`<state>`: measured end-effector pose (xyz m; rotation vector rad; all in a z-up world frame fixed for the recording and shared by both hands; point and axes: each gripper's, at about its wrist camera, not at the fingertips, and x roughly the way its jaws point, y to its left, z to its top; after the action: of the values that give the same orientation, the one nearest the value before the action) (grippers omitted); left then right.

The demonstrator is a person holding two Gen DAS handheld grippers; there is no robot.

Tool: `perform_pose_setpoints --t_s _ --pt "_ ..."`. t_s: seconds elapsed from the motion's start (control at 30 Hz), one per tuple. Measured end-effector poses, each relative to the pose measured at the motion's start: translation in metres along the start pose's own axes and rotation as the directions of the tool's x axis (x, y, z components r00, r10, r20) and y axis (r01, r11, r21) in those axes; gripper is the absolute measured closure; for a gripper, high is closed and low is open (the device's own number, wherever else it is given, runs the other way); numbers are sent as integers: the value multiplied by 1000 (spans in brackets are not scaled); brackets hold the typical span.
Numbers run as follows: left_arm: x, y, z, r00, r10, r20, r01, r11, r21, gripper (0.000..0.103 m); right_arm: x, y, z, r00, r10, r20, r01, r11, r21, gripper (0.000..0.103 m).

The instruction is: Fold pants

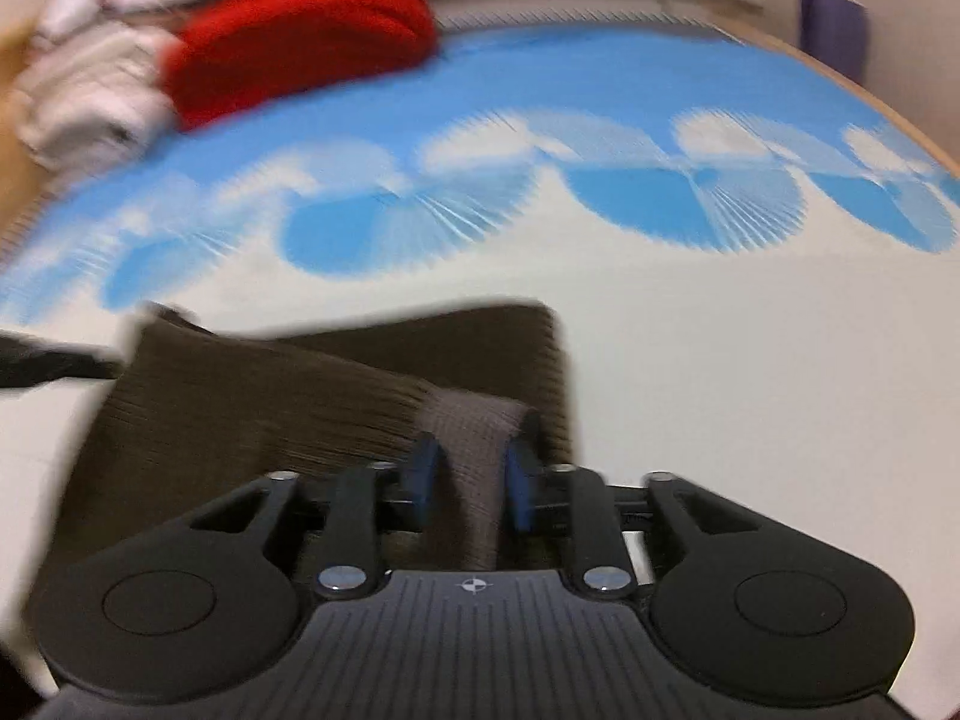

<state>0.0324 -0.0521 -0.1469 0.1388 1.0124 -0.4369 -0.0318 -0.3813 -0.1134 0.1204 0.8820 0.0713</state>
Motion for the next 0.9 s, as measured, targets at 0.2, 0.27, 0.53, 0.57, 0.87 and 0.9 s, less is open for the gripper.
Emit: perform_pose_setpoints --t_s 0.2,0.27,0.53,0.57,0.87,0.9 --pt "-77 -31 -14 985 -150 81 147 988 37 94 -30 -12 0 996 60 65 -67 991 114 65" --pt "-73 -51 -37 984 -175 17 172 978 118 93 -48 -6 -5 987 136 84 -140 989 47 65" --pt "-71 -75 -73 974 -226 -22 226 954 196 74 -61 -20 -37 983 175 -50 -172 983 58 58" --pt "-63 -76 -77 977 -200 -71 210 957 199 65 -66 -18 -39 982 184 -36 -183 983 31 58" --pt "-69 -62 -69 990 -122 63 114 986 121 18 -67 -35 -40 983 185 -9 -183 976 116 32" --pt "-68 -52 -64 991 -96 90 92 994 52 16 -62 -40 -38 983 185 -7 -182 972 149 29"
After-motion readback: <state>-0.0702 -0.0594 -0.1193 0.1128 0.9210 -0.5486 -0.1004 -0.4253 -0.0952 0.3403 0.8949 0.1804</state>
